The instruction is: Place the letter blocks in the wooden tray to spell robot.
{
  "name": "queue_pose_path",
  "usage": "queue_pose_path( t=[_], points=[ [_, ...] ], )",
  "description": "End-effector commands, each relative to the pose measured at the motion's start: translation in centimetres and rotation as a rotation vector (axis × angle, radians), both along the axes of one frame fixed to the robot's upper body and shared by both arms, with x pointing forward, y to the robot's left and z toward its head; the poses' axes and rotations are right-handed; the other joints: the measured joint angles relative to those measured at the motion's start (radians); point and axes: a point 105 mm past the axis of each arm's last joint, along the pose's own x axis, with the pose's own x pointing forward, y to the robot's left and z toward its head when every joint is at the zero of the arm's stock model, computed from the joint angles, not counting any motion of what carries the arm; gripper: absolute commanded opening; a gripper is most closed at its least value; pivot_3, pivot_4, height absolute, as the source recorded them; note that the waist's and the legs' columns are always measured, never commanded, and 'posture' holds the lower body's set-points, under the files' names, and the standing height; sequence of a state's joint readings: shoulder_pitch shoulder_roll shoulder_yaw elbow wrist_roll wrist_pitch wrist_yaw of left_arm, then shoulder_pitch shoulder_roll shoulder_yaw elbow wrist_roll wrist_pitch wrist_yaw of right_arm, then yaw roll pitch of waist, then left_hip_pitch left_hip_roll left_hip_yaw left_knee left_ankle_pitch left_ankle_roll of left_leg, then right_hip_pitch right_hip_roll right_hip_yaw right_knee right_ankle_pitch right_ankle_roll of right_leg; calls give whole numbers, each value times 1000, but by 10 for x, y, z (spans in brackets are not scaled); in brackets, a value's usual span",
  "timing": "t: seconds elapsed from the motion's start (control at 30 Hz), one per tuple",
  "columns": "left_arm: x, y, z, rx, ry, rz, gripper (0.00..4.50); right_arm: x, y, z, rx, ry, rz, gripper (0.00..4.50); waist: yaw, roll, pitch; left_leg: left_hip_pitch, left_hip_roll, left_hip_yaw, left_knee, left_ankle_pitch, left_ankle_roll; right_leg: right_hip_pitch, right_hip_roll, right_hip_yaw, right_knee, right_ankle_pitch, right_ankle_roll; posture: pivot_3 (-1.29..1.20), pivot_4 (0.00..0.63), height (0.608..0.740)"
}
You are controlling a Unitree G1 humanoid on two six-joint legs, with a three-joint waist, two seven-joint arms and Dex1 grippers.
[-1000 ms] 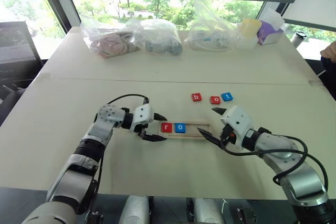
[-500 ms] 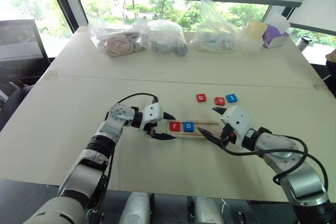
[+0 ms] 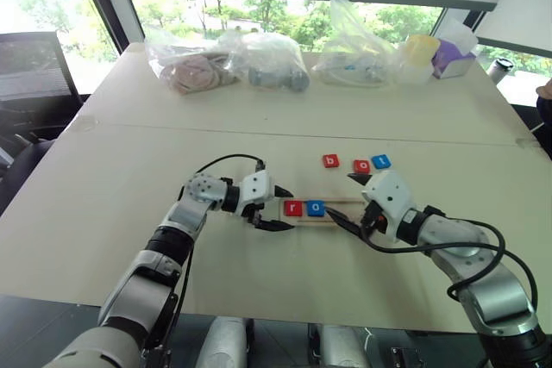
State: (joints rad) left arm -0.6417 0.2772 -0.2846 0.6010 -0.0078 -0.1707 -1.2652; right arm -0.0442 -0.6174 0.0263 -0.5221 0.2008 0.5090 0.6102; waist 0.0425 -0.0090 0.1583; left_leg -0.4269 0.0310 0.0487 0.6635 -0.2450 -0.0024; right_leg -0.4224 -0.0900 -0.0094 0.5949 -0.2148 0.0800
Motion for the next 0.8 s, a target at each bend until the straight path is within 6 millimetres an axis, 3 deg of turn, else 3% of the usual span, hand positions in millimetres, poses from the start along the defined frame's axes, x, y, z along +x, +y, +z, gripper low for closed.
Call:
queue_pose_path(
  t=[0.03,0.43,0.8],
  points=[
    [-10,-5,-23,66,58,-8,4468,2,2,11,6,-49,13,4500,-1,0,0,0,0,0,0,0,0,0,0,0,0,0,0,0,150,740],
    [-7,21,-4,20,28,75,4468,3,2,10,7,-41,17,4500,-10,-2,1,0,2,1,-1,-1,1,-3,2,0,2,0,0,0,150,740],
    [-9,81,20,60,-4,175,4468,6,6,10,12,-39,35,4500,-45,-3,3,1,12,0,-4,-1,1,-8,13,0,7,0,1,0,150,740]
  ],
)
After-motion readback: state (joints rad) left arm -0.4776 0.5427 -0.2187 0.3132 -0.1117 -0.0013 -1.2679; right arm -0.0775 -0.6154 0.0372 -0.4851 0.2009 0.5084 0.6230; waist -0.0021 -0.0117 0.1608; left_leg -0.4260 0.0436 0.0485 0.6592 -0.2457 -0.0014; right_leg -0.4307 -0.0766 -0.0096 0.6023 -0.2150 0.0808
